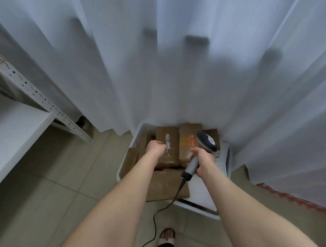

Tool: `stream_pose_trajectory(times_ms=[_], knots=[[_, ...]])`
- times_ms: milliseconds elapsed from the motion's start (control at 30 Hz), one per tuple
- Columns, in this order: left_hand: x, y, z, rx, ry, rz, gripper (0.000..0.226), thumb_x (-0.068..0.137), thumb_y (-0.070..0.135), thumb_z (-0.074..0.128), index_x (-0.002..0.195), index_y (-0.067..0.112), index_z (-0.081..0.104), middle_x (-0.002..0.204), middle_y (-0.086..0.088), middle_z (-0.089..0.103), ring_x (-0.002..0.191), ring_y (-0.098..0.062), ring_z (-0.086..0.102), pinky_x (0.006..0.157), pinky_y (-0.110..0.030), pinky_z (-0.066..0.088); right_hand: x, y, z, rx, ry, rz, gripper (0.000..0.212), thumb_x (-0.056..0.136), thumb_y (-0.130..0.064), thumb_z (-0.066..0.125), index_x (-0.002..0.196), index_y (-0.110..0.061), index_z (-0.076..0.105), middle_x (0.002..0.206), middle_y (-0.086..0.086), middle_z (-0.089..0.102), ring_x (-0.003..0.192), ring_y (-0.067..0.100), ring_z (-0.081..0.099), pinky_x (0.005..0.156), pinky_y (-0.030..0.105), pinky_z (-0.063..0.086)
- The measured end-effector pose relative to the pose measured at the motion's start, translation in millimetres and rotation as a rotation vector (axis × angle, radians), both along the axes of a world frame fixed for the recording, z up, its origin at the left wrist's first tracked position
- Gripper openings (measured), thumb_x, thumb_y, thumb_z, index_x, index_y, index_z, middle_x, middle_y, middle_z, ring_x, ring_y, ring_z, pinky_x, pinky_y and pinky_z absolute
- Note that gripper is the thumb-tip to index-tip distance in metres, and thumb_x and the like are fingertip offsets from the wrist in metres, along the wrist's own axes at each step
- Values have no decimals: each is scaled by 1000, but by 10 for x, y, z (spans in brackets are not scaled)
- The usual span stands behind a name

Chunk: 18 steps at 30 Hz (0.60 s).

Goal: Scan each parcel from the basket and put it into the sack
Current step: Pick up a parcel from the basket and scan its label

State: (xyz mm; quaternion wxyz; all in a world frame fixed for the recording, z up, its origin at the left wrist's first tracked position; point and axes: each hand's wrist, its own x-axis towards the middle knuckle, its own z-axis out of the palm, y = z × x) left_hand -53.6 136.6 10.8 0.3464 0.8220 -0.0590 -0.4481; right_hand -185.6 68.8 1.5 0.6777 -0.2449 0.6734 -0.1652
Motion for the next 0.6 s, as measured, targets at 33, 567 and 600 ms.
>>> stream_pose_trajectory(times_ms=[33, 567, 600], knots=[[-20, -128, -98, 9, 13, -20, 39, 96, 15, 53, 134, 10, 49, 136, -11, 50, 124, -29, 47, 104, -41, 42, -23, -150, -103, -9, 23, 1, 45, 82, -11, 71, 122, -8, 50, 104, 13, 60, 91, 27, 59, 90, 45, 51], [-304, -1456, -1617, 163, 121, -71, 96, 83, 37, 70, 153, 17, 7, 157, -13, 18, 142, -33, 24, 114, -50, 27, 48, -1570, -1608, 45, 77, 267, 40, 80, -8, 67, 120, -8, 57, 106, 14, 64, 99, 30, 63, 94, 48, 52], [-303, -1470, -1654, 172, 141, -72, 95, 83, 39, 69, 152, 14, 9, 156, -13, 21, 141, -32, 26, 113, -48, 28, 58, -1587, -1643, 47, 76, 283, 40, 81, -9, 67, 120, -8, 56, 109, 15, 64, 101, 31, 63, 95, 49, 52]])
